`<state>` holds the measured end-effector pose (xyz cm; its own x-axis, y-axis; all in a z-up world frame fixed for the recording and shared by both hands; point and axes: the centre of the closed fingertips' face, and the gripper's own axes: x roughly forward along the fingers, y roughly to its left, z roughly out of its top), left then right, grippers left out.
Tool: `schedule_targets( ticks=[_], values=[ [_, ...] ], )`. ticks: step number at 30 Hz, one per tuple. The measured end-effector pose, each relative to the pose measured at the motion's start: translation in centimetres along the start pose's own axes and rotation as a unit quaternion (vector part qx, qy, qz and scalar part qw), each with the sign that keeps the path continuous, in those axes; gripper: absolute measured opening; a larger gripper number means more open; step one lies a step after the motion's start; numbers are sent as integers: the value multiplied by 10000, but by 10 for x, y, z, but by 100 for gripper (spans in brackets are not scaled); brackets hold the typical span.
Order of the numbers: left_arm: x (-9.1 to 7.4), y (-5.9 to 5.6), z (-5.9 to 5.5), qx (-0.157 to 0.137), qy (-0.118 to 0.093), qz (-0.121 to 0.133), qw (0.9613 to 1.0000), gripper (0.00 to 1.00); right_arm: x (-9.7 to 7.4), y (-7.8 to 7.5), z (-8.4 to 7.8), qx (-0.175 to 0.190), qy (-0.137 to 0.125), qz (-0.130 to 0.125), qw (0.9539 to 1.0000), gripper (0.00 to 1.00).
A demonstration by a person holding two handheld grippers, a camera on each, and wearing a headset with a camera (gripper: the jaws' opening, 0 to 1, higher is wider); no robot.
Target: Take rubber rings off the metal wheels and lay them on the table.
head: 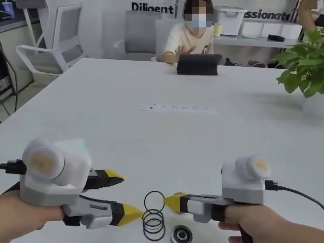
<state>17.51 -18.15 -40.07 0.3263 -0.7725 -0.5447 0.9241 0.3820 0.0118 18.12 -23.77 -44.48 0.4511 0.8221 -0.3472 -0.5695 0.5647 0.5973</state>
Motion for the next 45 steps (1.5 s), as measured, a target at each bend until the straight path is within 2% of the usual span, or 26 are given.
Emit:
schedule_targets(
  ticks=[11, 25, 45],
  values=[
    [-3, 3, -2, -53, -5, 39, 10000, 49, 5, -3, -14, -101, 327, -93, 9994, 0],
    [-7, 6, -6, -77, 42, 110, 9999, 48, 8, -11, -15, -273, 430, -254, 9984, 0],
    [-8, 8, -9, -75, 91, 135, 9998, 48, 15, -10, -11, -635, 570, -303, 9959, 0]
  ],
)
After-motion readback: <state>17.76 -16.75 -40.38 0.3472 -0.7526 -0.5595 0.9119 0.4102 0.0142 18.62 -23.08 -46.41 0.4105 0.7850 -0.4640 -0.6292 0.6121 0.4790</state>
